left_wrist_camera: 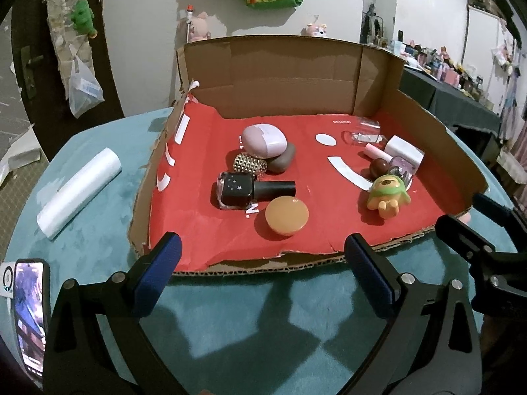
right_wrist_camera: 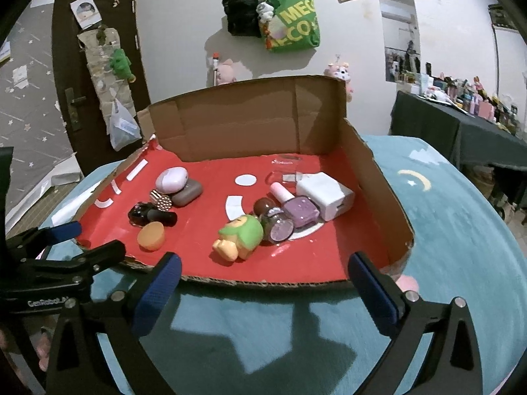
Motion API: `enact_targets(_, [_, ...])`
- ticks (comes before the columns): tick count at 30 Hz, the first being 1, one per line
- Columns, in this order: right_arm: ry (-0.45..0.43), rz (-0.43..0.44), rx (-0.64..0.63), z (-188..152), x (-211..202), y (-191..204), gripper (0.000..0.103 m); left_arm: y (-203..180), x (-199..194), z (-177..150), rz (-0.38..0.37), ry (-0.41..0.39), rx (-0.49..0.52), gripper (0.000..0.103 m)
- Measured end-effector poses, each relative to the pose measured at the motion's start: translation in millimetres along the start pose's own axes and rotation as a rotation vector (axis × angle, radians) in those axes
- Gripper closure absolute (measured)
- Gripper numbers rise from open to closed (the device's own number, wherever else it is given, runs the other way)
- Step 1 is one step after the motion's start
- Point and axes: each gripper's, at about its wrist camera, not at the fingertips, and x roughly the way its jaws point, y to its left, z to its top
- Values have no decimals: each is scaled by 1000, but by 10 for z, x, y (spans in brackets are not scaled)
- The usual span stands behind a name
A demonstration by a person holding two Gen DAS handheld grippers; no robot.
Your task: Organize rigid objects
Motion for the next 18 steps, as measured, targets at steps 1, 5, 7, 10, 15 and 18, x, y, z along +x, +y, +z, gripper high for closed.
enact_targets(1, [2,-3,2,-11,3,-6,0,7,0,-7,2,0,-2,2])
enact_targets(5, [3,-17,-9,-49,8,7,0,14,22,-42,21,7,2,2])
enact_targets(7, [5,-20,-10,-56,13,11,0,14,40,-59,23,13,0,2])
enact_targets(10, [9,-29,-5,-69,33,3,0,10,64,-83,32,19,4,2])
enact_targets(15, [7,-63,-8,-93,52,-14,0,16,70,-88,30,11,0,2])
enact_targets(18, [7,-78,-17,-103,55,-7,0,23,69,-106,25,7,-5,1])
